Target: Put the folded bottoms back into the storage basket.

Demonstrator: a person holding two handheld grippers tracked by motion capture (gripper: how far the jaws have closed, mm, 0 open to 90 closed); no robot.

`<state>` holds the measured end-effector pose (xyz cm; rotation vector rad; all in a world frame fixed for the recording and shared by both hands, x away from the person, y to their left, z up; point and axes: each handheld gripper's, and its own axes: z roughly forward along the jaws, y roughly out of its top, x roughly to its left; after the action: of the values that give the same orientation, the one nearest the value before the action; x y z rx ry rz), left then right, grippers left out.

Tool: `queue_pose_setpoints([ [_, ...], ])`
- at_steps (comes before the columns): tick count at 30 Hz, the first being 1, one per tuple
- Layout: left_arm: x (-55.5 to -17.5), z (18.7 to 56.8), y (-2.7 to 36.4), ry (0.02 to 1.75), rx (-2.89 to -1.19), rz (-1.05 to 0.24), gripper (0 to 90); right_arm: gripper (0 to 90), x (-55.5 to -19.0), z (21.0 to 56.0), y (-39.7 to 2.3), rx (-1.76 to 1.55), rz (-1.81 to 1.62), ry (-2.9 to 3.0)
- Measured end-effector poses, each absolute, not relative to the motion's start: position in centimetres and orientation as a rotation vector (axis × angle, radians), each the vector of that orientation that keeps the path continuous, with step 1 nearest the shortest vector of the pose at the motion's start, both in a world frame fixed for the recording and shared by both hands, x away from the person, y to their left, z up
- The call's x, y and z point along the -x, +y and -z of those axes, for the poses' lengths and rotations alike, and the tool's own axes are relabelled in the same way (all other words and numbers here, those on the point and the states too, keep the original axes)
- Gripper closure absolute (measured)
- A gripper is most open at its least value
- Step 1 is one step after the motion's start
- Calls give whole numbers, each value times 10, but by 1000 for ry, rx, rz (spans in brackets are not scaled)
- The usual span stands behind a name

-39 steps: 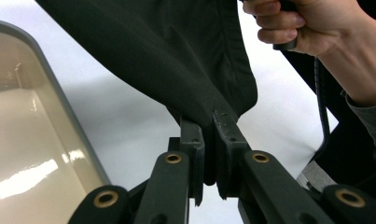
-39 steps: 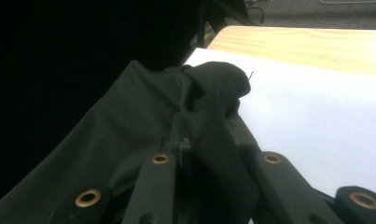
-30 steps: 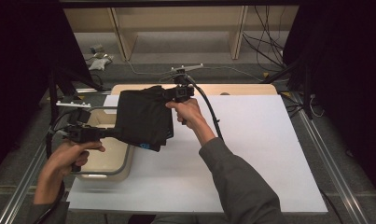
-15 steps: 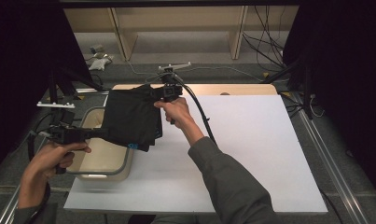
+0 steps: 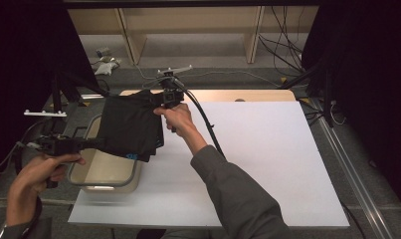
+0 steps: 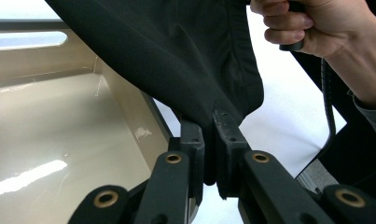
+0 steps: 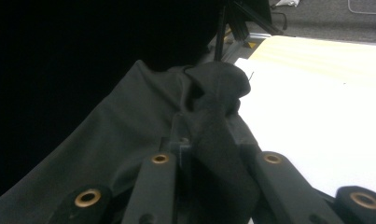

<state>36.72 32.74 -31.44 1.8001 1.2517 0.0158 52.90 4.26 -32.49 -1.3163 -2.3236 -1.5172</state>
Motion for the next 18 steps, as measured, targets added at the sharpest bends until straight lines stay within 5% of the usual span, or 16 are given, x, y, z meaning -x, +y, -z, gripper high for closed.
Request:
queue_pose_setpoints([
  [18, -361, 316, 352, 1303, -1796, -28, 834, 772, -524, 323, 71, 1310, 1517, -2327],
])
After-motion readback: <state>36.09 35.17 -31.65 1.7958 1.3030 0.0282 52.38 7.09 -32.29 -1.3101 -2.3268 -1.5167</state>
